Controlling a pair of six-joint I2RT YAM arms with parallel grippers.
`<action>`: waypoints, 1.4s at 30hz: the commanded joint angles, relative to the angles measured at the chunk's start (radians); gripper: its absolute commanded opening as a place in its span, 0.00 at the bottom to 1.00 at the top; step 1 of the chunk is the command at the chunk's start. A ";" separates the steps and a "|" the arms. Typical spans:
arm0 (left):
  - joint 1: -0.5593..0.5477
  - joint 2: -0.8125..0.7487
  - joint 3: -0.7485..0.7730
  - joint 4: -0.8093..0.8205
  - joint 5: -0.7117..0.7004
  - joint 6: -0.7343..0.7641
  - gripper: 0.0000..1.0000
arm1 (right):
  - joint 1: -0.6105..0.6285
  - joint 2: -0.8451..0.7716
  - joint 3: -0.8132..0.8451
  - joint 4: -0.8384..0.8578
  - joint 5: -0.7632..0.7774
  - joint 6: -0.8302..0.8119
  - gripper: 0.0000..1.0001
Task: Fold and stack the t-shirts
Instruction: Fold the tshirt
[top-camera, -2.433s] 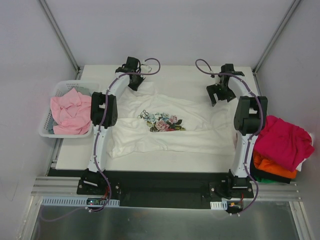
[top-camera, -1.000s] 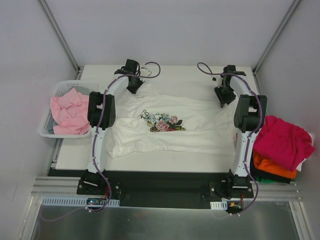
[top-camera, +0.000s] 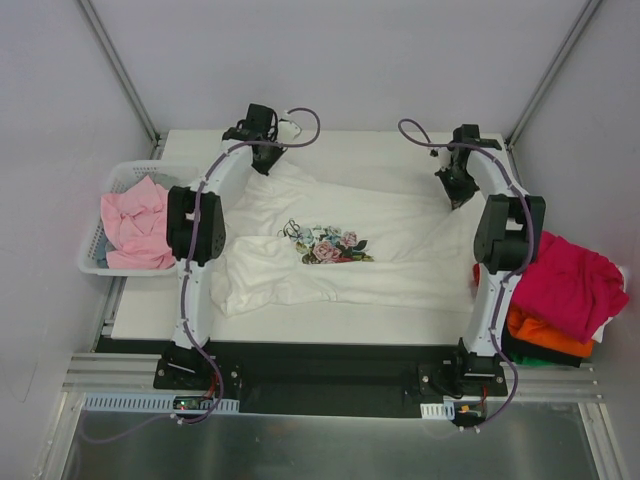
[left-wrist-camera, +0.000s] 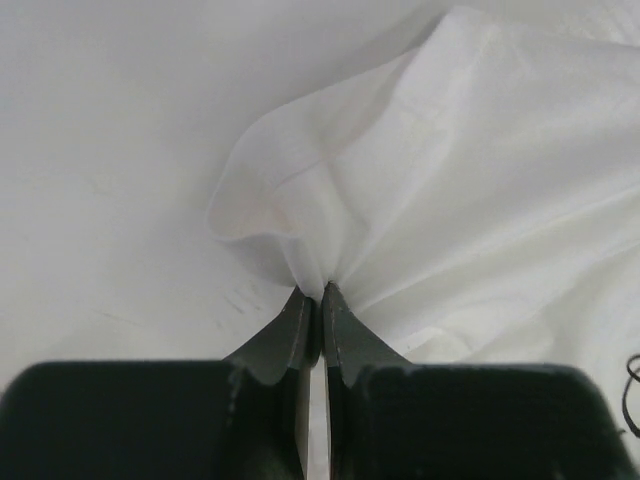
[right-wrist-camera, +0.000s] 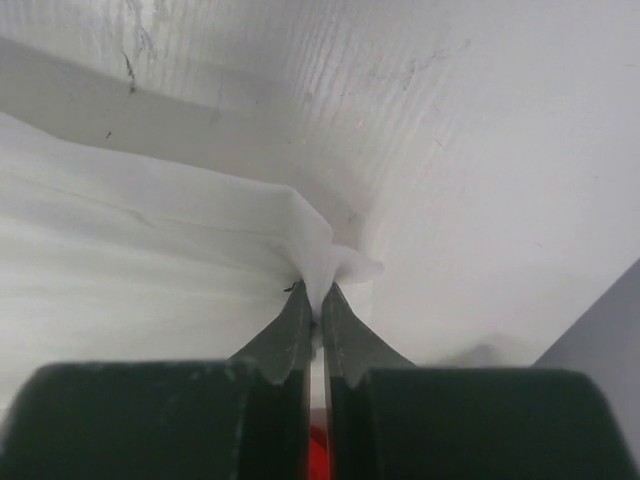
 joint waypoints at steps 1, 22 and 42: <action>-0.005 -0.193 -0.008 -0.005 -0.034 -0.002 0.00 | -0.004 -0.134 -0.006 -0.043 0.041 -0.018 0.01; -0.057 -0.529 -0.457 0.000 -0.091 0.047 0.00 | 0.003 -0.339 -0.282 -0.010 0.007 -0.004 0.01; -0.086 -0.633 -0.663 0.001 -0.148 0.075 0.00 | 0.052 -0.366 -0.459 0.029 -0.008 0.010 0.02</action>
